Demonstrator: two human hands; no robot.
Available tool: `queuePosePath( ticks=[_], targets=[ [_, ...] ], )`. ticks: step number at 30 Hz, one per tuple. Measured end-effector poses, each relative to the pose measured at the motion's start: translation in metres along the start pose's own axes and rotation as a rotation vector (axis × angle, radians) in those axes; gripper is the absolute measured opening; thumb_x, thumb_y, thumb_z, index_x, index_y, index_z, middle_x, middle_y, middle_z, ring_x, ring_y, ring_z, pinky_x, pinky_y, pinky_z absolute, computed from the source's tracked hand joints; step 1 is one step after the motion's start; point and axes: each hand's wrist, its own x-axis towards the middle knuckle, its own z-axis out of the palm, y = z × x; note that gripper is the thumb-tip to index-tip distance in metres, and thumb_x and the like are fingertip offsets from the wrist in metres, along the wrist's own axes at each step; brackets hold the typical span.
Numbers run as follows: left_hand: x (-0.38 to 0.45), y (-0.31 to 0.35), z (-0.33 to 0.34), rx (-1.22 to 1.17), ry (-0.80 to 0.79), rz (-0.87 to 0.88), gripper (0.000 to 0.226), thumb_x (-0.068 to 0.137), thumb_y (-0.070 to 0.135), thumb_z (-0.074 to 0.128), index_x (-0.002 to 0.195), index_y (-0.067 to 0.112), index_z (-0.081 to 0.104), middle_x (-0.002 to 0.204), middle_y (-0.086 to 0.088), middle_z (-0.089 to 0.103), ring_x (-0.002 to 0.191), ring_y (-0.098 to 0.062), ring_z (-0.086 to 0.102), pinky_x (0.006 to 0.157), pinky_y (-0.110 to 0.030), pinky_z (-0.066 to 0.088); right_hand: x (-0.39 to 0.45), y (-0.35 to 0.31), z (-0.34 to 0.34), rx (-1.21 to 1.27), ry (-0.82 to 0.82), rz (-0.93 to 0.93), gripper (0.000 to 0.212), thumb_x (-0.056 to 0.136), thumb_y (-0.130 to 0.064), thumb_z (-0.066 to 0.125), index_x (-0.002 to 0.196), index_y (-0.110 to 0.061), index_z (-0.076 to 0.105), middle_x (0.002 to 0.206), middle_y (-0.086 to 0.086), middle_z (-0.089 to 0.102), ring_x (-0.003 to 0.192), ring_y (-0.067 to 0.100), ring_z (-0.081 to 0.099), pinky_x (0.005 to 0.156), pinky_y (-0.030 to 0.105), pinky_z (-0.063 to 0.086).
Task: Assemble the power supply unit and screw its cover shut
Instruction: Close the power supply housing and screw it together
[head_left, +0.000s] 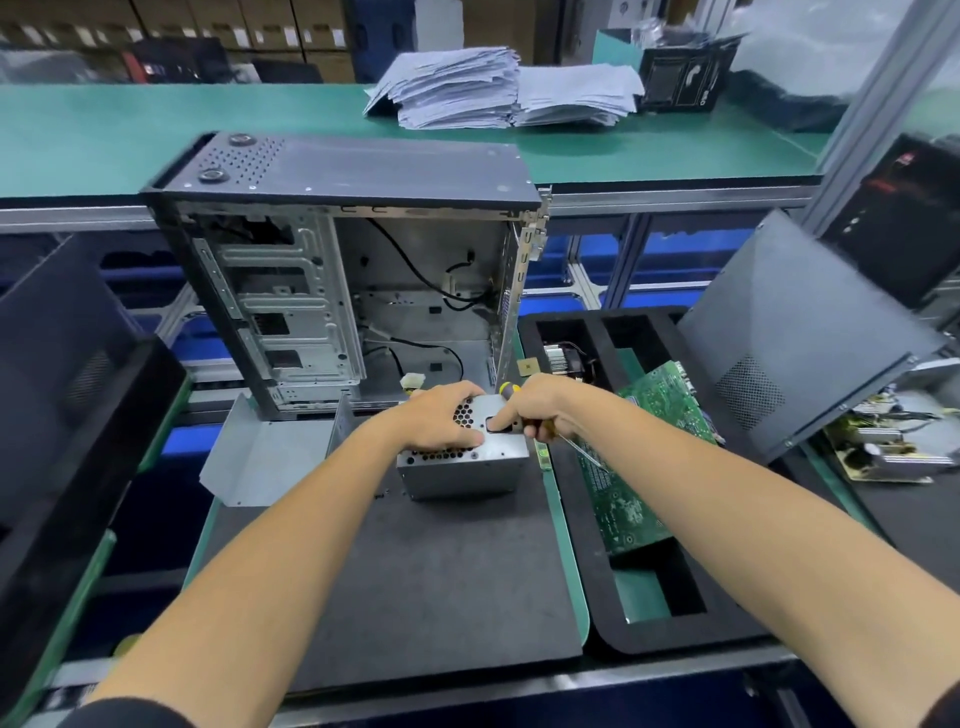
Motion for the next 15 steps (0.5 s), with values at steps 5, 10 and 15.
queuePosePath(
  ticks=[5, 10, 15],
  targets=[
    [0.002, -0.004, 0.004, 0.012, 0.011, -0.028, 0.056, 0.084, 0.035, 0.067, 0.133, 0.026, 0.042, 0.123, 0.002, 0.051, 0.11, -0.021, 0.046, 0.096, -0.038, 0.039, -0.001, 0.002, -0.002, 0.127, -0.106, 0.074, 0.018, 0.089, -0.016, 0.068, 0.079, -0.012, 0.054, 0.043, -0.003, 0.052, 0.035, 0.006, 0.037, 0.033, 0.015, 0.029],
    [0.004, -0.005, 0.005, -0.016, 0.049, -0.015, 0.052, 0.084, 0.031, 0.068, 0.129, 0.025, 0.045, 0.118, 0.002, 0.055, 0.104, -0.019, 0.05, 0.091, -0.035, 0.041, -0.001, 0.011, -0.005, 0.158, -0.117, 0.113, 0.021, 0.09, -0.009, 0.066, 0.081, -0.017, 0.048, 0.064, 0.002, 0.052, 0.041, 0.007, 0.036, 0.031, 0.016, 0.029],
    [0.0, -0.006, 0.002, -0.144, 0.06, 0.005, 0.052, 0.081, 0.026, 0.073, 0.126, 0.024, 0.049, 0.114, 0.008, 0.054, 0.096, -0.01, 0.053, 0.079, -0.025, 0.042, -0.002, 0.01, -0.005, 0.163, -0.088, 0.094, 0.021, 0.091, -0.011, 0.066, 0.088, -0.023, 0.049, 0.065, 0.0, 0.049, 0.041, 0.006, 0.034, 0.032, 0.015, 0.03]
  ],
)
